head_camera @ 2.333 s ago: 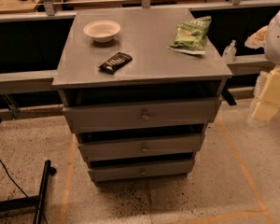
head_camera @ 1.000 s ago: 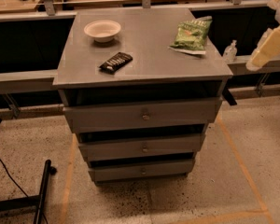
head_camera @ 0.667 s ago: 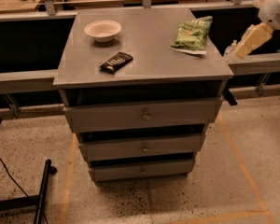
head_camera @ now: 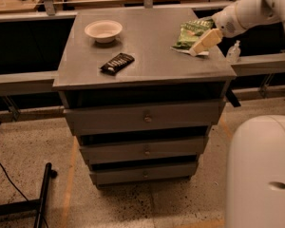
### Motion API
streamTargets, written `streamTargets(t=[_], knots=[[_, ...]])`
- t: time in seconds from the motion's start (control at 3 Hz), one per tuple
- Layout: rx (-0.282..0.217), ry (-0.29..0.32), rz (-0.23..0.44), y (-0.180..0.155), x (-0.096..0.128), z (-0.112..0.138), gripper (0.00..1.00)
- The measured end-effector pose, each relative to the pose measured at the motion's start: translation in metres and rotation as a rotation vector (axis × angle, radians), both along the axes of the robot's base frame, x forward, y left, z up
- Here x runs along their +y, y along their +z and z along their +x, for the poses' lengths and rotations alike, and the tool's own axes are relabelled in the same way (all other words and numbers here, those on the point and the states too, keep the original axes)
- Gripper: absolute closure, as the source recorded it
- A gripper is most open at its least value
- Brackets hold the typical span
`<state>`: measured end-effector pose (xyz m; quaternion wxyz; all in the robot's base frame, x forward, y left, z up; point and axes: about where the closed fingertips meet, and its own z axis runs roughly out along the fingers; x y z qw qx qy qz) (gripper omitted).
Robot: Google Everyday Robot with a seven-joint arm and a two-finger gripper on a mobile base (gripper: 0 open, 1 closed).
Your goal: Move green jalapeno chip bag near paper bowl
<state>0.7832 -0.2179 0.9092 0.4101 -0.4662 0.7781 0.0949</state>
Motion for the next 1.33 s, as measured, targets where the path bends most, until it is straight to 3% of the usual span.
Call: streamTargets(t=[0.33,1.0,1.33], knots=[[-0.021,-0.148,0.09,0.006,-0.005,0.043,0.0],[-0.016,-0.177,0.116,0.009,-0.004,0.048,0.0],[-0.035,-0.217,0.159,0.009,-0.007,0.059,0.0]])
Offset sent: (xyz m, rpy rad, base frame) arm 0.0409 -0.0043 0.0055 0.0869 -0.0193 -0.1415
